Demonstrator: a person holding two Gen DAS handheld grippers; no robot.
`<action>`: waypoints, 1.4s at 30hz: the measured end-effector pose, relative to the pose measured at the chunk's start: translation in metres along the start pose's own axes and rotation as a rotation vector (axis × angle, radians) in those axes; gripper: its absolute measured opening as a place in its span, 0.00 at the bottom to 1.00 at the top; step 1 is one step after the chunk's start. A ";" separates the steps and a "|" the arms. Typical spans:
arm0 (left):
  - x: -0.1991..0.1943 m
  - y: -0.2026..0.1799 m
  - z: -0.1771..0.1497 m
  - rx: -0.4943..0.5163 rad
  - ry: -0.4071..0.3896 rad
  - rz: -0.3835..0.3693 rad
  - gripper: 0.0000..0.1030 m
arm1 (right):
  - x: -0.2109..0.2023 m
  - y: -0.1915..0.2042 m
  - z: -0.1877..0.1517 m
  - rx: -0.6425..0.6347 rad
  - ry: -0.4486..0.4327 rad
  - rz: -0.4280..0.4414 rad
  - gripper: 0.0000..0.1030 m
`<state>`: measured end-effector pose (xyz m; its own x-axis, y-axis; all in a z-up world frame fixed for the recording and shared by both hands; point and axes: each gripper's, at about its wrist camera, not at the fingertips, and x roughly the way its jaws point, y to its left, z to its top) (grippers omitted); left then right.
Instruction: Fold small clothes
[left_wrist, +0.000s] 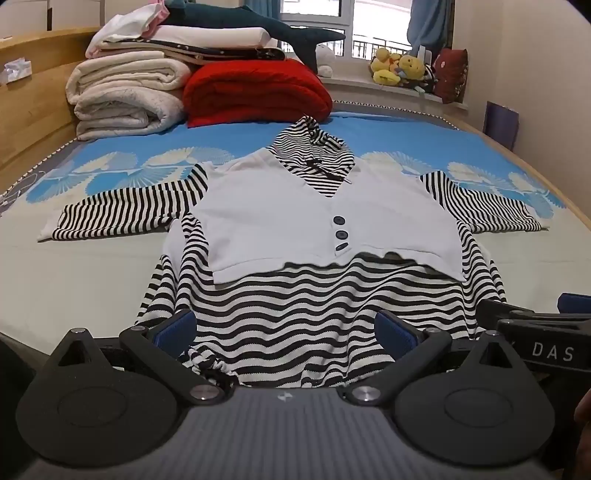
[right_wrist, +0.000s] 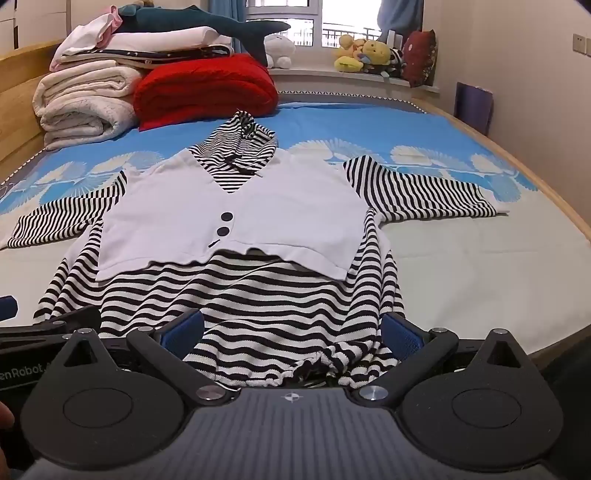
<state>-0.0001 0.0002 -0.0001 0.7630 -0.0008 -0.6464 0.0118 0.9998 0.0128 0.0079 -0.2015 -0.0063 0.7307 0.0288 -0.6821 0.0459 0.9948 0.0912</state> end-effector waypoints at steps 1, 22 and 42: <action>0.000 0.000 0.000 0.002 0.001 0.000 0.99 | 0.000 -0.001 0.000 -0.001 -0.001 -0.002 0.98; 0.003 -0.004 -0.002 0.011 0.006 -0.001 0.99 | 0.002 0.000 -0.001 -0.004 0.003 -0.012 0.98; 0.003 -0.003 -0.002 0.010 0.005 -0.003 0.99 | 0.002 0.000 -0.001 -0.005 0.003 -0.012 0.98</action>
<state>0.0008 -0.0032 -0.0042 0.7600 -0.0038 -0.6499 0.0207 0.9996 0.0184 0.0085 -0.2009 -0.0082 0.7283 0.0169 -0.6850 0.0515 0.9955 0.0794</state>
